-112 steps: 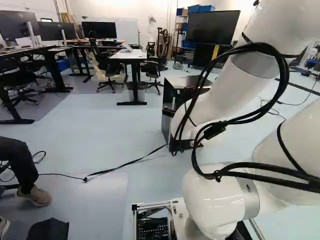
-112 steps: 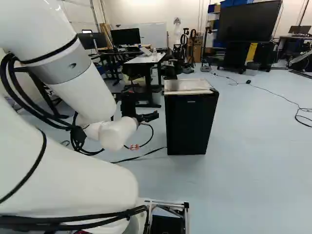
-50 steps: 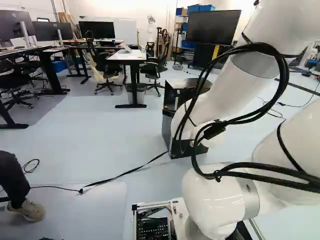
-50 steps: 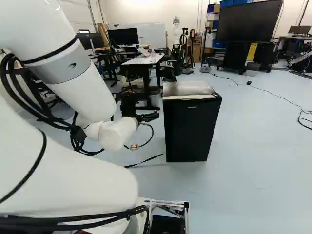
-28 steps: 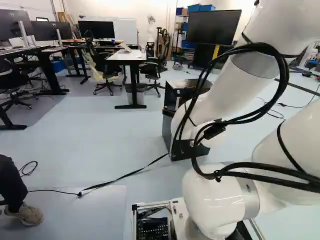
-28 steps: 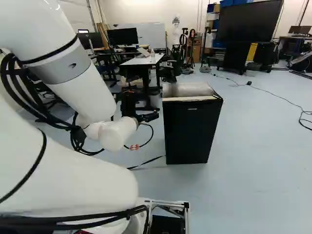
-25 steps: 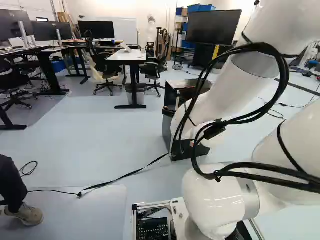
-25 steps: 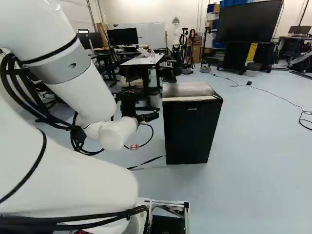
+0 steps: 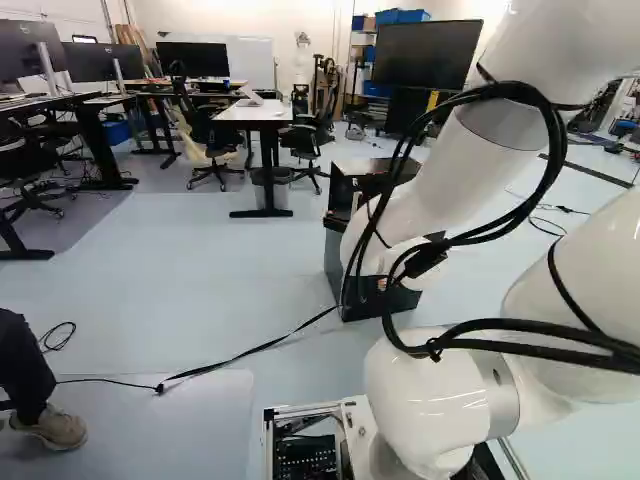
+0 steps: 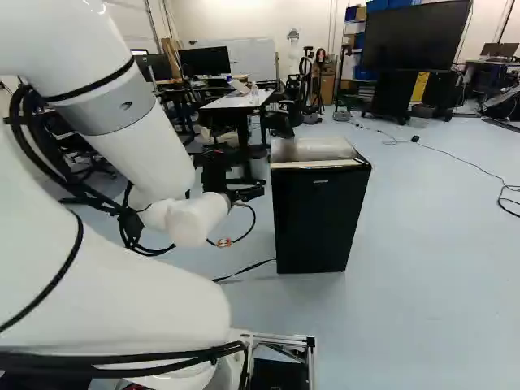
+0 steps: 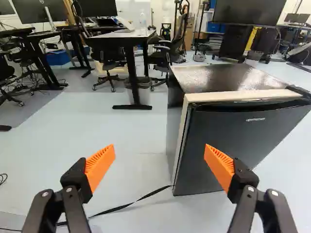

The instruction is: Open the fridge door

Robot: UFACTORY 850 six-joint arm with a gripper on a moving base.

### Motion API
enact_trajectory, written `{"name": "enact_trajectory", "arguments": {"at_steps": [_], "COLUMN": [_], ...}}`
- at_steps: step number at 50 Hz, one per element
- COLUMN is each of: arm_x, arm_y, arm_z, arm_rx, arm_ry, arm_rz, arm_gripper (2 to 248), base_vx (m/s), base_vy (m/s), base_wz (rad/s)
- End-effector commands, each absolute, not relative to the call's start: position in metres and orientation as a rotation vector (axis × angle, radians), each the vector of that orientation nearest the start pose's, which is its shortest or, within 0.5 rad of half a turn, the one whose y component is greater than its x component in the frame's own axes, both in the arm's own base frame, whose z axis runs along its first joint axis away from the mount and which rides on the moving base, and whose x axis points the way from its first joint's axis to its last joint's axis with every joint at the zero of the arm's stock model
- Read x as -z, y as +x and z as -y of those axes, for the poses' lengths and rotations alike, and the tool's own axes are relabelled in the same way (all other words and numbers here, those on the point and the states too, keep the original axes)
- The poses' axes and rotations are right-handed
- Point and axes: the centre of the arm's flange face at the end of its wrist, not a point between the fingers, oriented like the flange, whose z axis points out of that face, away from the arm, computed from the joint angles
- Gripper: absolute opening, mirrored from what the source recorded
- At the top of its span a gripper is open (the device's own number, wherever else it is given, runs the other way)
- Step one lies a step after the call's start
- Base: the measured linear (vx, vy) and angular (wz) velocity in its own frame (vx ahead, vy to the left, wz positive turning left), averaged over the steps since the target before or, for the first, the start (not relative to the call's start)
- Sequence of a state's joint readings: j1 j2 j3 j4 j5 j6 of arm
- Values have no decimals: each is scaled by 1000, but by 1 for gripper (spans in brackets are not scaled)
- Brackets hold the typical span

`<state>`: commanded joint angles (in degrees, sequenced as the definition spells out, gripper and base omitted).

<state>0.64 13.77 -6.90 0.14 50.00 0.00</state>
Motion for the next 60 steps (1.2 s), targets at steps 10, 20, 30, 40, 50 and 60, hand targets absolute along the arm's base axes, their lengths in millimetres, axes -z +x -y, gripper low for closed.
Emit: {"name": "enact_trajectory", "arguments": {"at_steps": [10,20,30,40,50,60], "arm_x": [-369,-371,-372,-372,-373,-372], "arm_y": [297,314,332,350,368,386], "arm_z": [-7,-13,-20,-27,-33,-38], "arm_rx": [1804,1795,1788,1783,1781,1780], "arm_ry": [-2559,-2560,-2561,-2562,-2564,-2566], "arm_rz": [-4,-31,-71,-120,-185,-260], "arm_gripper": [247,247,247,247,247,247], "base_vx": [0,0,0,0,0,0], "base_vy": [0,0,0,0,0,0], "base_wz": [0,0,0,0,0,0]}}
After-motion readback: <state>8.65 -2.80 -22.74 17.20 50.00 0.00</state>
